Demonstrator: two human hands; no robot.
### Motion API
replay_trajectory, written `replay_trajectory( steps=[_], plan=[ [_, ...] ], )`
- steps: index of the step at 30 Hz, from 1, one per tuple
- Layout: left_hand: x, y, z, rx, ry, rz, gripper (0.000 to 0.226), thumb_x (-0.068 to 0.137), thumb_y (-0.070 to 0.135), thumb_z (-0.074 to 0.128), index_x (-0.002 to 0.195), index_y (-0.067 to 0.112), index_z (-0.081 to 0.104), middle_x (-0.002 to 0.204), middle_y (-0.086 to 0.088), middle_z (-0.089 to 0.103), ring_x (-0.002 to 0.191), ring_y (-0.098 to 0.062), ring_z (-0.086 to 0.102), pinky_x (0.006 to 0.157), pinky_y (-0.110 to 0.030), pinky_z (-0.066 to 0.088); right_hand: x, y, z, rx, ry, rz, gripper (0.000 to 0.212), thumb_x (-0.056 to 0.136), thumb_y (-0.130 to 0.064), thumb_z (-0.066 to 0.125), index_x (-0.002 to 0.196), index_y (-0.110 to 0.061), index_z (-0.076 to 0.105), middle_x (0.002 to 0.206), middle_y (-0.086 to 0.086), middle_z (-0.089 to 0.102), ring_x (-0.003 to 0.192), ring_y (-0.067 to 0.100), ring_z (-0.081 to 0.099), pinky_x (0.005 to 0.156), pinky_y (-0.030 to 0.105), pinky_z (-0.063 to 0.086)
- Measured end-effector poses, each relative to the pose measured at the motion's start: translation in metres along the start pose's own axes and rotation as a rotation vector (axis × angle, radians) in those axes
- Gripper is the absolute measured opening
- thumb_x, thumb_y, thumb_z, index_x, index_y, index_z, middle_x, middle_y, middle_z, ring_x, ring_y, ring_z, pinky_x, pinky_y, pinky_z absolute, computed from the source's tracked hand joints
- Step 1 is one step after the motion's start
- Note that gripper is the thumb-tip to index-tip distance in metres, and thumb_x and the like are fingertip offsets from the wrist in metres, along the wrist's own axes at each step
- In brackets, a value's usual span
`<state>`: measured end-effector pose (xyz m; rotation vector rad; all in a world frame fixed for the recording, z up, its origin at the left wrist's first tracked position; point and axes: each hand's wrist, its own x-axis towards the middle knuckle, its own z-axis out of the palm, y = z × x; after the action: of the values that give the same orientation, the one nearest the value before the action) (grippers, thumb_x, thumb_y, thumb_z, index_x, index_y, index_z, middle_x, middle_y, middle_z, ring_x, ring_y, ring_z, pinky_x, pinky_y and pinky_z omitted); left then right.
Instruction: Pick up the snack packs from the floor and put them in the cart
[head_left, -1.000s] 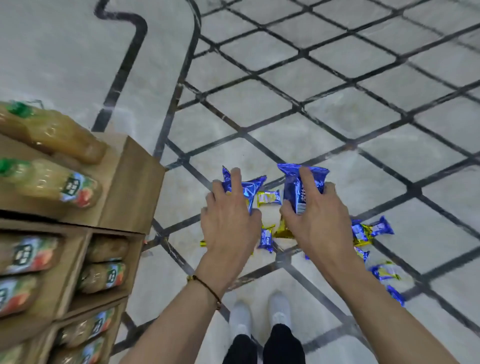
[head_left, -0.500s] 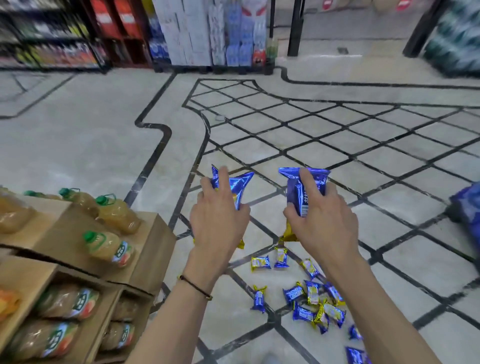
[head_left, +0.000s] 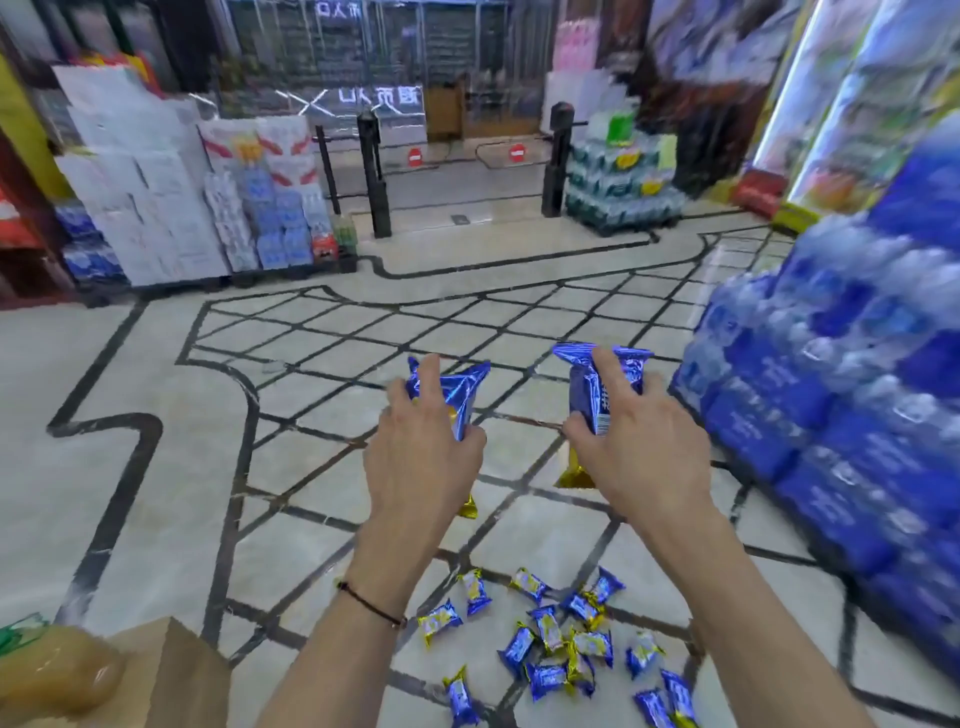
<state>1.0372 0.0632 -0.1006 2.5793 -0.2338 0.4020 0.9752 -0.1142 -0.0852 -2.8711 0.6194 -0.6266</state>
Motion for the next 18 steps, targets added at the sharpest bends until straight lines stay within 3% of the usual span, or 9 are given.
replay_trajectory(
  steps=[7, 11, 14, 18],
  plan=[
    [-0.039, 0.105, 0.037, -0.152, -0.172, 0.316, 0.073, 0.083, 0.037, 0.062, 0.145, 0.03, 0.024, 0.122, -0.006, 0.042, 0.092, -0.03, 0.057, 0.07, -0.039, 0.047, -0.067, 0.099, -0.059, -0.145, 0.074, 0.346, 0.065, 0.092, -0.05, 0.045, 0.15, -0.037, 0.018, 0.113, 0.008, 0.046, 0.083, 0.027, 0.048, 0.062, 0.034, 0.037],
    [-0.083, 0.174, 0.056, -0.212, -0.265, 0.507, 0.073, 0.085, 0.038, 0.061, 0.147, 0.028, 0.025, 0.122, -0.006, 0.041, 0.091, -0.027, 0.056, 0.067, -0.035, 0.043, -0.12, 0.167, -0.095, -0.215, 0.101, 0.549, 0.065, 0.092, -0.052, 0.044, 0.149, -0.038, 0.017, 0.115, 0.008, 0.048, 0.088, 0.029, 0.055, 0.061, 0.035, 0.04],
    [-0.127, 0.227, 0.069, -0.259, -0.322, 0.661, 0.073, 0.084, 0.037, 0.061, 0.147, 0.026, 0.025, 0.119, -0.007, 0.042, 0.09, -0.028, 0.055, 0.066, -0.035, 0.039, -0.167, 0.214, -0.124, -0.273, 0.138, 0.708, 0.065, 0.092, -0.054, 0.043, 0.149, -0.039, 0.016, 0.114, 0.008, 0.048, 0.08, 0.026, 0.051, 0.059, 0.034, 0.041],
    [-0.206, 0.304, 0.078, -0.311, -0.435, 0.839, 0.076, 0.083, 0.037, 0.062, 0.148, 0.026, 0.023, 0.125, -0.01, 0.042, 0.097, -0.034, 0.058, 0.069, -0.037, 0.044, -0.242, 0.272, -0.167, -0.328, 0.177, 0.896, 0.067, 0.092, -0.055, 0.043, 0.15, -0.04, 0.012, 0.12, 0.01, 0.049, 0.09, 0.028, 0.055, 0.062, 0.035, 0.04]
  ],
)
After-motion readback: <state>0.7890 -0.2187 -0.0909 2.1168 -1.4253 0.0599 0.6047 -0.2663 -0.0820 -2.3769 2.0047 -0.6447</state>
